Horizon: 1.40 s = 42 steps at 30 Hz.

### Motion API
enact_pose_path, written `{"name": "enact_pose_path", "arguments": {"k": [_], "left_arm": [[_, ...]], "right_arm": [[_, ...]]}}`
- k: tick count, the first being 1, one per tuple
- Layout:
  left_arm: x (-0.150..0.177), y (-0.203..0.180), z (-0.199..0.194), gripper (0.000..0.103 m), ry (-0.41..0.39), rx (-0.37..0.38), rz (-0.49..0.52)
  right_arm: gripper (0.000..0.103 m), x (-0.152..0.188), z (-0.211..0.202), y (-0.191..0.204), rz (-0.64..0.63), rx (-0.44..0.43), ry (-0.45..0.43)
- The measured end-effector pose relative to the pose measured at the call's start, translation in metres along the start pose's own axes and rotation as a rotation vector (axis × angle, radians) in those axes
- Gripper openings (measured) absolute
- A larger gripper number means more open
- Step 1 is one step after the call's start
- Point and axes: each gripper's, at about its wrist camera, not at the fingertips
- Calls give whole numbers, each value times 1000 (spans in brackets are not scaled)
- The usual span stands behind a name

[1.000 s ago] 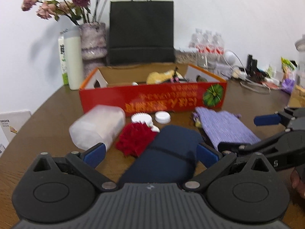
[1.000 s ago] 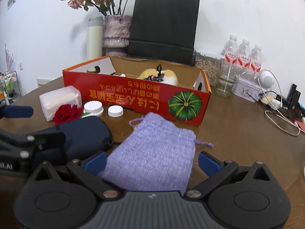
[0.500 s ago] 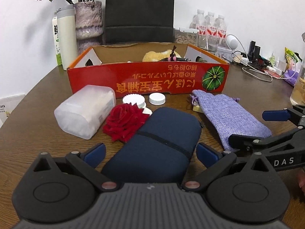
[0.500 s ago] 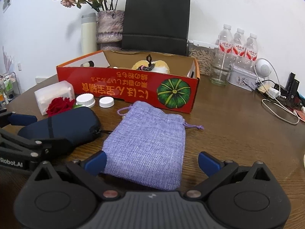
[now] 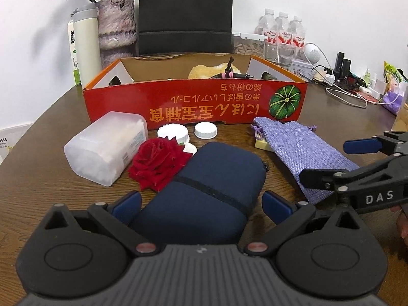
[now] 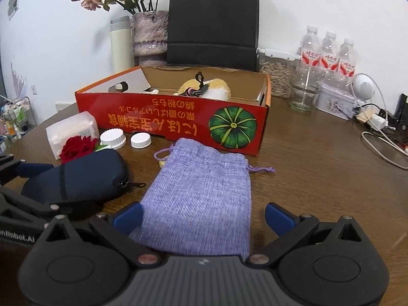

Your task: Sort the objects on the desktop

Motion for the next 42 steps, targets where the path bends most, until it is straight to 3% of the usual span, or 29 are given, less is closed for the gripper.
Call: {"name": "enact_pose_path", "arguments": {"k": [2, 5, 10, 13, 26, 33, 42], "left_arm": [[0, 0, 2, 100, 7, 3, 1], [0, 0, 2, 100, 9, 10, -5], [0, 0, 3, 98, 13, 16, -7], [0, 0, 3, 97, 12, 20, -10], [8, -7, -8, 86, -15, 31, -21], [14, -14, -20, 74, -61, 39, -16], [18, -20, -32, 69, -104, 61, -10]], "right_arm": [[100, 0, 6, 2, -11, -8, 22], [87, 2, 2, 4, -20, -18, 5], [54, 5, -4, 5, -22, -5, -30], [41, 6, -7, 7, -26, 4, -44], [41, 17, -36, 19, -56, 64, -178], [41, 21, -48, 19, -35, 86, -225], [41, 27, -62, 19, -7, 106, -280]]}}
Point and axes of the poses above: each gripper's, at about its wrist camera, not at the fingertips, and z roughly the way its jaws point, y to its left, x to its underside, and after that the axes turned 10 degrees about x, right-handed
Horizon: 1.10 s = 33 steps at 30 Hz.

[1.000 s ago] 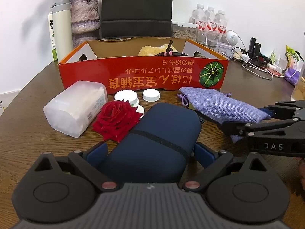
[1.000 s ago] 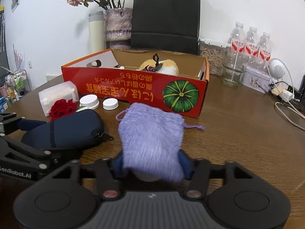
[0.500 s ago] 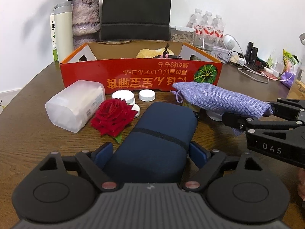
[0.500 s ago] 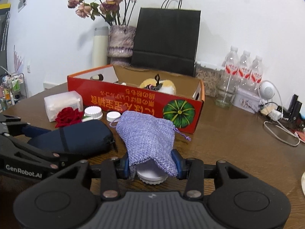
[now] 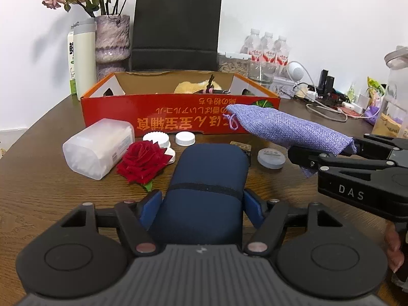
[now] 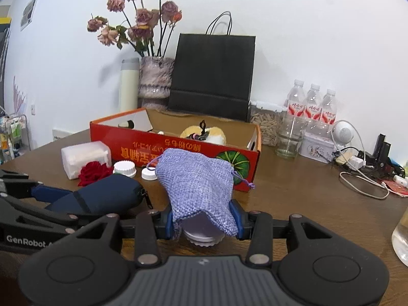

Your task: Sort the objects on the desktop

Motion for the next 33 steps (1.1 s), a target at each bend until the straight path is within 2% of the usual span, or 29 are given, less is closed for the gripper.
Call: {"name": "enact_pose_path", "arguments": {"k": [14, 24, 33], "left_arm": [[-13, -1, -18, 68, -118, 16, 19], [-58, 11, -20, 68, -216, 7, 29], [-106, 38, 5, 68, -285, 9, -24]], "right_arm": [[41, -9, -9, -3, 56, -6, -29], [41, -50, 4, 8, 48, -47, -76], [41, -92, 49, 18, 57, -20, -122]]}}
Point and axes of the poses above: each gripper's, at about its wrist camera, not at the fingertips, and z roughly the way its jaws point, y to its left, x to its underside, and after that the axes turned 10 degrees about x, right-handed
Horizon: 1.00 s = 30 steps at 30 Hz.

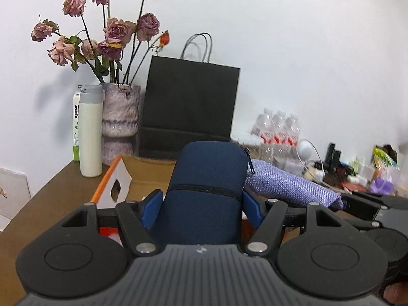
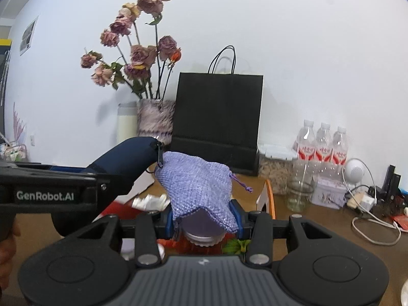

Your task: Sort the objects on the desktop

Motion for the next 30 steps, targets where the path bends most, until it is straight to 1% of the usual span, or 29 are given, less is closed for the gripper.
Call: {"name": "enact_pose_path", "arguments": {"k": [6, 10, 13, 21, 26, 30], "left_arm": [[-19, 23, 36, 68, -23, -8, -55], [-25, 41, 58, 68, -15, -13, -88], [-27, 50, 75, 68, -11, -23, -89], [-22, 71, 119, 68, 65, -52, -72], [-16, 83, 138, 68, 119, -54, -87], [-9, 87, 145, 68, 159, -45, -93]], "right_arm": [[41, -11, 45, -2, 47, 10, 10], [41, -12, 76, -6, 54, 25, 32], [41, -10, 95, -11, 60, 37, 53], [41, 1, 145, -26, 50, 50, 125], [41, 7, 163, -29, 42, 43, 161], [41, 13, 167, -29, 52, 24, 183]]}}
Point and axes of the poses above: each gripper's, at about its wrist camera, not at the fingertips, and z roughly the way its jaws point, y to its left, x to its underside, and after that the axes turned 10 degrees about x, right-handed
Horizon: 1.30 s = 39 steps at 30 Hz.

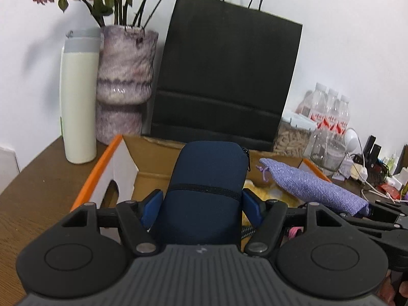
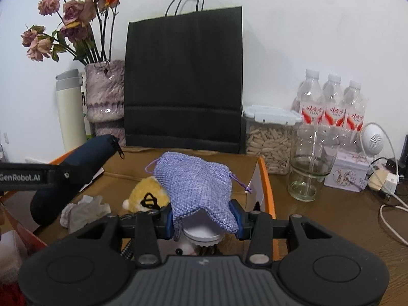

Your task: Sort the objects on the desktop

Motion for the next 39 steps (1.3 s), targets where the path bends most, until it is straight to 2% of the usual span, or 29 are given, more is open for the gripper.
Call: {"name": "enact_pose_path", "arguments": {"k": [17, 24, 28, 33, 39], "left_arm": [[6, 0, 2, 68, 18, -7, 8], [7, -5, -4, 68, 0, -8, 21], [8, -13, -24, 68, -51, -12, 41], [15, -31, -70, 66, -152, -22, 92], [21, -43, -105, 65, -194, -14, 79]], "right_arm": [[41, 3, -13, -1, 25, -34, -33], [41, 0, -30, -1, 21, -37, -75], [41, 2, -50, -1, 25, -42, -107], [41, 15, -92, 1, 16, -49, -148], [41, 30, -133, 3, 3, -53, -180]]}}
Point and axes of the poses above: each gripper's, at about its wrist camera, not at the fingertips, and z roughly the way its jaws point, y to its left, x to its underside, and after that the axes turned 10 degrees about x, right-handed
